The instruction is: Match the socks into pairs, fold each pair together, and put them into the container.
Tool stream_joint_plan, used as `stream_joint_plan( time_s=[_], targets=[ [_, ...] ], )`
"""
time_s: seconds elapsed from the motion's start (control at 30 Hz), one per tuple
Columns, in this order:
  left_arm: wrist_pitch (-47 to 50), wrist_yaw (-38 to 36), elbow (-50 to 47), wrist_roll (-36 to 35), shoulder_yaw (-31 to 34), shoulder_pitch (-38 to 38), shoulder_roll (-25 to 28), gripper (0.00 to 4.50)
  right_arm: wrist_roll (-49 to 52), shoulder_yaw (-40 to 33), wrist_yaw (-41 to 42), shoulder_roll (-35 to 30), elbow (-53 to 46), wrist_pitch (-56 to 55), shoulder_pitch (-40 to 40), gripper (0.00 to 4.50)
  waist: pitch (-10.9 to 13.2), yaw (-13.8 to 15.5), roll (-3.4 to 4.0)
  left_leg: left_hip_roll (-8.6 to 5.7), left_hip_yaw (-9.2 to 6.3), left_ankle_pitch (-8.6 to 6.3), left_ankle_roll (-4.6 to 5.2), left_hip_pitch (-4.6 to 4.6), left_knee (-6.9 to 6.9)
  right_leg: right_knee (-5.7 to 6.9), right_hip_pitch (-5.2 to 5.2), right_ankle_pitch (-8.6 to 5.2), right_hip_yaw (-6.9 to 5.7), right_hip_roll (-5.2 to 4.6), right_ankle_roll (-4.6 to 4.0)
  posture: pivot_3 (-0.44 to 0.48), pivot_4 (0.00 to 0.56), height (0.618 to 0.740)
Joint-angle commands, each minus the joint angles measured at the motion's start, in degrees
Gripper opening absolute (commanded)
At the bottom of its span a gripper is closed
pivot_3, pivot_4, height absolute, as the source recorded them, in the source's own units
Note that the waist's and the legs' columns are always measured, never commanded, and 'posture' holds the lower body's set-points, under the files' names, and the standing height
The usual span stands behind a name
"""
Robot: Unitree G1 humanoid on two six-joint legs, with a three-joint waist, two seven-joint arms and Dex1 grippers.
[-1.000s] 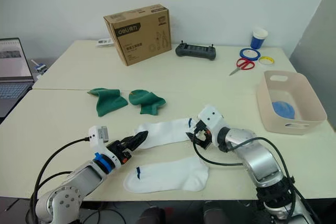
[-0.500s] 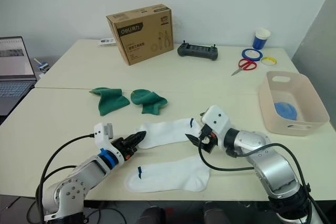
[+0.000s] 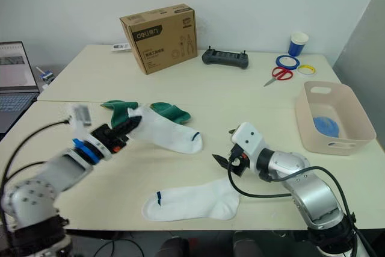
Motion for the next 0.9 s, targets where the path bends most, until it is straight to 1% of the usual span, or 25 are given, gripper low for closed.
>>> stream_joint_plan(
  time_s=[0.03, 0.1, 0.13, 0.17, 0.2, 0.3, 0.37, 0.5, 0.57, 0.63, 0.73, 0.83, 0.87, 0.9],
  targets=[
    [2.0, 3.8, 0.2, -12.6, 1.4, -5.2, 4.1, 0.03, 1.0, -3.3, 0.0, -0.8, -1.3, -0.7, -0.3, 4.5, 0.0, 0.1, 0.0, 0.0, 0.0, 0.0, 0.0, 0.0, 0.01, 0.0, 0.01, 0.0, -0.01, 0.0, 0.0, 0.0, 0.15, 0.723],
    [3.9, 5.7, -0.3, -21.7, -2.1, -5.0, 6.0, 0.03, 1.3, -5.4, 0.0, -2.0, -2.1, 0.1, 0.9, 4.5, 0.0, 0.1, 0.0, -0.02, 0.03, 0.0, 0.0, 0.0, 0.0, -0.02, 0.01, -0.01, 0.01, -0.04, 0.01, 0.0, 0.15, 0.723],
    [4.3, 6.7, -0.8, -25.0, -4.2, -4.5, 6.3, 0.03, 1.5, -6.3, 0.1, -2.5, -2.5, 0.6, 1.4, 4.5, 0.0, 0.2, 0.0, -0.05, 0.05, 0.0, 0.0, 0.0, -0.02, -0.02, 0.01, -0.02, 0.03, -0.09, 0.04, 0.0, 0.15, 0.723],
    [4.1, 7.7, -1.0, -27.5, -5.7, -4.0, 6.8, 0.03, 1.7, -6.7, 0.0, -2.9, -2.7, 0.8, 1.6, 4.5, 0.0, 0.3, 0.0, -0.06, 0.05, 0.0, 0.0, -0.01, -0.03, -0.02, 0.02, -0.04, 0.03, -0.14, 0.07, 0.0, 0.15, 0.723],
    [4.6, 7.7, -1.6, -26.3, -9.0, -3.6, 6.1, 0.03, 1.9, -7.5, -0.3, -3.4, -3.2, 1.5, 2.1, 4.5, 0.0, 0.4, 0.0, -0.09, 0.06, 0.0, -0.01, 0.0, -0.03, -0.02, 0.02, -0.06, 0.04, -0.19, 0.1, 0.0, 0.15, 0.723],
    [3.4, 6.7, -1.5, -18.4, -17.8, -3.4, 2.4, 0.03, 2.4, -9.9, -1.1, -4.9, -4.8, 3.8, 3.5, 4.5, 0.0, 1.0, 0.01, -0.13, 0.05, 0.0, -0.01, -0.01, -0.02, -0.01, 0.02, -0.06, 0.02, -0.18, 0.1, 0.0, 0.15, 0.723],
    [2.0, 5.3, -0.8, -14.8, -20.8, -3.7, 0.9, 0.03, 2.5, -10.5, -1.5, -5.6, -5.6, 5.0, 3.9, 4.5, 0.0, 1.2, 0.01, -0.16, 0.05, 0.0, -0.01, 0.0, -0.01, 0.0, 0.02, -0.05, 0.03, -0.16, 0.09, 0.0, 0.15, 0.723],
    [-4.2, 2.2, 3.9, 2.2, -32.9, -5.9, -6.1, 0.03, 2.6, -14.3, -2.3, -8.4, -8.7, 8.2, 7.6, 4.5, 0.0, 1.5, 0.04, -0.17, 0.08, 0.0, -0.01, -0.01, -0.04, -0.02, 0.0, -0.06, 0.05, -0.14, 0.07, 0.0, 0.15, 0.723],
    [-5.5, 1.5, 6.2, 6.8, -36.3, -7.2, -9.4, 0.03, 2.5, -15.9, -3.3, -8.8, -10.2, 9.5, 9.0, 4.5, 0.0, 1.6, 0.03, -0.21, 0.08, 0.0, -0.01, -0.03, -0.04, -0.05, 0.01, -0.06, 0.06, -0.15, 0.07, 0.0, 0.15, 0.723],
    [-7.3, 1.0, 8.5, 11.2, -38.9, -8.4, -12.7, 0.03, 2.2, -17.2, -4.4, -8.9, -11.2, 10.7, 9.8, 4.5, 0.0, 1.5, 0.03, -0.22, 0.08, 0.0, -0.01, -0.05, -0.02, -0.05, 0.01, -0.06, 0.07, -0.16, 0.08, 0.0, 0.15, 0.723],
    [-9.4, -1.0, 10.6, 15.9, -41.1, -9.7, -16.4, 0.03, 2.2, -17.9, -5.2, -9.1, -12.1, 11.7, 10.4, 4.5, 0.0, 1.2, 0.03, -0.23, 0.09, 0.0, -0.01, -0.04, -0.01, -0.05, 0.01, -0.05, 0.1, -0.16, 0.09, 0.0, 0.15, 0.723],
    [-11.3, -3.9, 11.6, 22.0, -44.6, -11.4, -17.4, 0.03, 2.4, -18.2, -5.9, -9.1, -13.0, 12.7, 10.7, 4.5, 0.0, 1.2, 0.04, -0.22, 0.08, 0.0, 0.0, -0.01, -0.02, -0.02, 0.01, -0.05, 0.09, -0.13, 0.09, 0.0, 0.15, 0.723],
    [-11.2, -5.1, 11.5, 22.3, -44.6, -11.8, -18.0, 0.44, 2.5, -18.3, -6.0, -9.1, -13.3, 13.0, 10.8, 4.5, 0.0, 1.2, 0.04, -0.22, 0.07, 0.0, 0.0, -0.02, -0.02, -0.02, 0.01, -0.05, 0.09, -0.12, 0.09, 0.0, 0.15, 0.723],
    [-11.0, -6.4, 11.0, 22.3, -44.3, -12.1, -18.1, 0.67, 2.6, -18.4, -6.1, -9.2, -13.5, 13.2, 10.9, 4.5, 0.0, 1.2, 0.04, -0.22, 0.08, 0.0, 0.0, -0.02, -0.02, -0.02, 0.01, -0.05, 0.1, -0.12, 0.09, 0.0, 0.15, 0.723]
  ],
)
